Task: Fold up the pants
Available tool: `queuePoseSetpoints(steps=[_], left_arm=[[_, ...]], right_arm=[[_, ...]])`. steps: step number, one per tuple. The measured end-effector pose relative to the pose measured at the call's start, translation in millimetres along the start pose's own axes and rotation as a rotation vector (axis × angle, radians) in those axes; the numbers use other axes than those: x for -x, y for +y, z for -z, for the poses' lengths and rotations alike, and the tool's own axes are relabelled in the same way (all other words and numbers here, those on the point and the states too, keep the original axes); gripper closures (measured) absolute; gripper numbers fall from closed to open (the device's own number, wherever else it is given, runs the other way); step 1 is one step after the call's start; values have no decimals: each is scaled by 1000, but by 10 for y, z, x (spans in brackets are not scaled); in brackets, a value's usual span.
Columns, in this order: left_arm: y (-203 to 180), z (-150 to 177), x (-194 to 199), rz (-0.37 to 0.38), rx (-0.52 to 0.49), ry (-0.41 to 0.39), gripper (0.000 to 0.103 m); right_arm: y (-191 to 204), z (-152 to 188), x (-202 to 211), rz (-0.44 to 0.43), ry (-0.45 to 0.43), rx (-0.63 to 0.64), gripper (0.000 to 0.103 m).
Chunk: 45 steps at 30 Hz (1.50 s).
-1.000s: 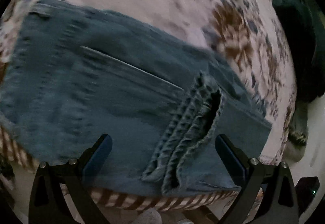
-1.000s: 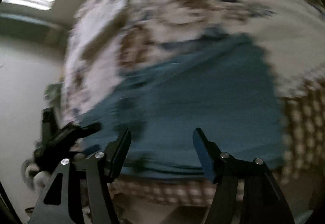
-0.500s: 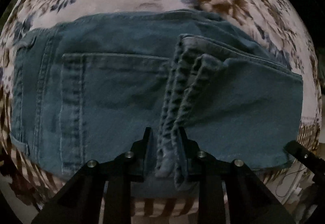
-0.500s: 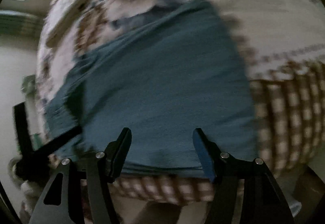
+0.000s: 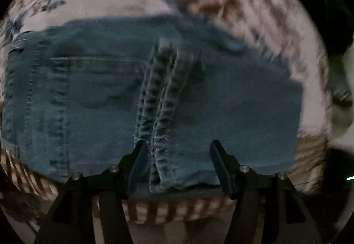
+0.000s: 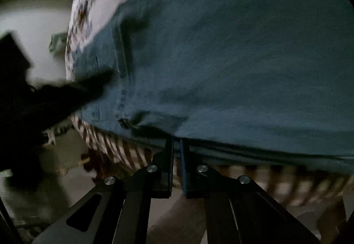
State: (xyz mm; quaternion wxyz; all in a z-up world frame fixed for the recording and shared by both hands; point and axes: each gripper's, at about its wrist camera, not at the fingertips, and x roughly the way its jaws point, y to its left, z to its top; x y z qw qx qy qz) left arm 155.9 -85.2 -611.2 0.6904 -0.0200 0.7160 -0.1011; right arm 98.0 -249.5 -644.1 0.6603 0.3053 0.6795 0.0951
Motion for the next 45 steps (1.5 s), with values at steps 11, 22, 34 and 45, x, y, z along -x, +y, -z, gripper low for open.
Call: queuePoseSetpoints(steps=[11,22,34,45], left_arm=[[251,332,-258,-106,-78,-1,44],[292,187,-20,57,115,-82,5],[2187,965,246,242,1026,-436,10],[2408,961,203,298,1025,-601,75]], right_arm=[[-744,-23,147,324,74,-89,103],[-295,-162,204,390,60,-57,41],[898,-718,-206,439,77,138,36],[1151,-1233,-527,507,114,125,36]])
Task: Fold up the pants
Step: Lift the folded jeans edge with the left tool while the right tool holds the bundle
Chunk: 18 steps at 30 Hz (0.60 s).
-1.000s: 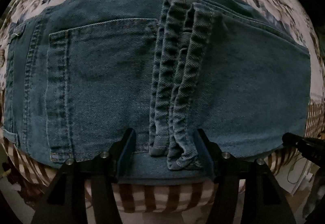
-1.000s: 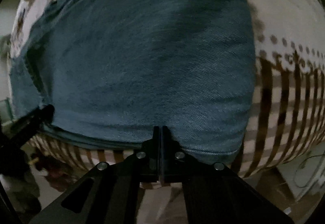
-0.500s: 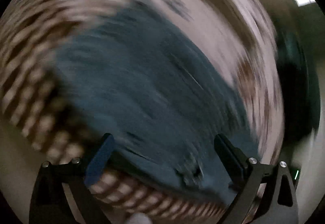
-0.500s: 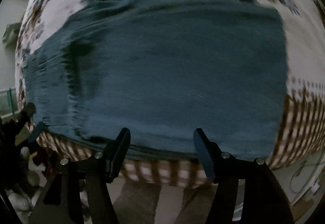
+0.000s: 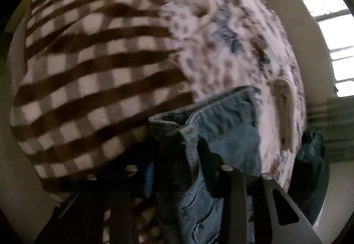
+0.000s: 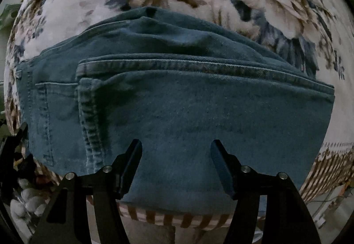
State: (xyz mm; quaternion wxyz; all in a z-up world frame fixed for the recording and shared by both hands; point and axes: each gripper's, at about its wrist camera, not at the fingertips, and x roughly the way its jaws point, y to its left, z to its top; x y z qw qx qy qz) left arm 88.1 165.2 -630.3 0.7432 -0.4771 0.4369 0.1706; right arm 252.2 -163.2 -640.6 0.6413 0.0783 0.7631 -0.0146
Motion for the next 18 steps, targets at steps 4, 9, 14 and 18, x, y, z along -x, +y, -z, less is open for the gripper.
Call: queuePoseSetpoints(steps=[4,9,14,18], left_arm=[[-209,129,185,72,-141,-51,76],[117,-30,-231,67,-42,10,64],[152,-116,-465,92,-33,30,46],[-25,-124,-474,51,-76,-4,50]], right_arm=[[48,-52,-13,29,8,7,36],[125,111,-182,38,37,-4,36],[170,216,-326,27,43,-5,36],[173,222,-389,19,40,-8,36]])
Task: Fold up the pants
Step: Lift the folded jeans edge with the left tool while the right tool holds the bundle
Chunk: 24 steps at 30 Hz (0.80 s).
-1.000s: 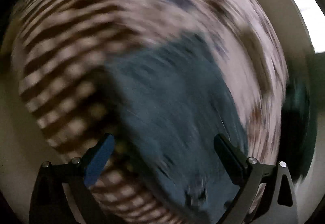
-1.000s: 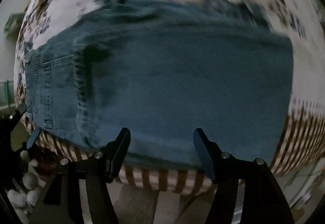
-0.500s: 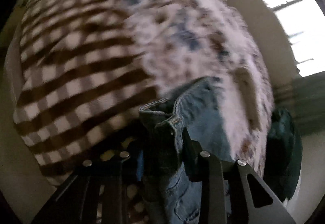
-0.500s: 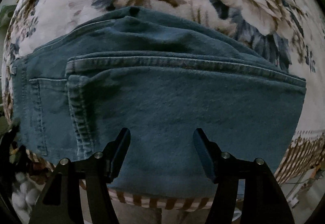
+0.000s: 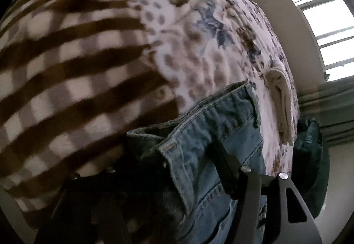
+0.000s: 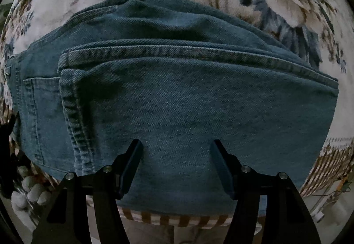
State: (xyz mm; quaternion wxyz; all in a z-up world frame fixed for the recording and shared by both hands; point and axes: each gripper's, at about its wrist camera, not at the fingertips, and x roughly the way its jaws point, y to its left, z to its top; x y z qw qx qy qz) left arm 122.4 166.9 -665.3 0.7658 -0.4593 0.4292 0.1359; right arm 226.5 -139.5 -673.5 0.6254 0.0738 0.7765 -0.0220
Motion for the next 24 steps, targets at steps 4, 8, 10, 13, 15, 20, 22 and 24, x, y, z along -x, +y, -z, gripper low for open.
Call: queuePoseSetpoints(steps=[4,8,10,13,15,20,22,24], left_arm=[[-269,36,256,-19,-90,-48,72],[-696,157,624,-22,-210,-96,73],[-968,274,795,-38,-302,-113,74],[-1270,455,973,-38,-395,-119,74],[-1436,570,1050,-26,-439,-113,74],[-1842,944,1175,-18,-588,-103,74],[-1992,1137,1206,-19,-644,-101,74],[-2173,1373,1184,-16,-719,-85,75]], right_arm=[[-204,18,14,13,-22,-3,36],[-269,12,245,110,-99,34,8],[-293,52,347,165,-144,48,8],[-418,112,460,169,-173,31,7],[-524,151,524,167,-183,16,8],[-1042,262,537,139,-198,-37,7],[-1228,327,550,130,-199,-55,7],[-1470,406,573,112,-205,-81,7]])
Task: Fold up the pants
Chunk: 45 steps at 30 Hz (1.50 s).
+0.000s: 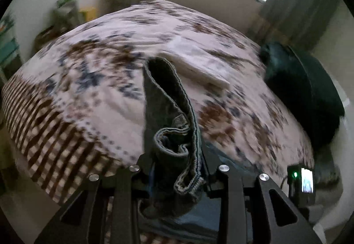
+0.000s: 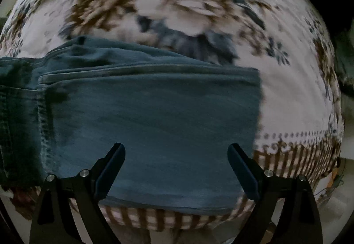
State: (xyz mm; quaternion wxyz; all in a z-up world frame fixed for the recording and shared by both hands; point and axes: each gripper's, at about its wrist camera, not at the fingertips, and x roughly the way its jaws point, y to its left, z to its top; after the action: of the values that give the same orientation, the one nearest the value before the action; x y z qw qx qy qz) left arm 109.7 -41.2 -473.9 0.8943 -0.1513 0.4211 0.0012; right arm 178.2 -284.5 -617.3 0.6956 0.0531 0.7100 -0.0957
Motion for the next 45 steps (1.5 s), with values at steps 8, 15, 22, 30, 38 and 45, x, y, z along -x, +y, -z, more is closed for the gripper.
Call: queuePoseSetpoints(steps=[8,15,22,30,38,45], left_arm=[[-1258,519,-384,64,-271,163,82],[-1998,1271,-1123,52,-469,327,85],[-2044,1403,-1461,24,-470,439,85],[-1617,699,-960,107,-171,452,6],[-615,240,-925,-219,-123,361,0],[-142,302,-1105,-383,-104,398,0]], right_arm=[[-1122,241,-102,18,10,-112,7],[-2057,371,-236,44,17,-225,7],[-2580,315,-489,-4,20,-292,7],[-2454,91,-459,-466,-17,-314,7],[-1369,-369,-739,-761,61,-144,7],[-649,-428,-957,-642,60,7,46]])
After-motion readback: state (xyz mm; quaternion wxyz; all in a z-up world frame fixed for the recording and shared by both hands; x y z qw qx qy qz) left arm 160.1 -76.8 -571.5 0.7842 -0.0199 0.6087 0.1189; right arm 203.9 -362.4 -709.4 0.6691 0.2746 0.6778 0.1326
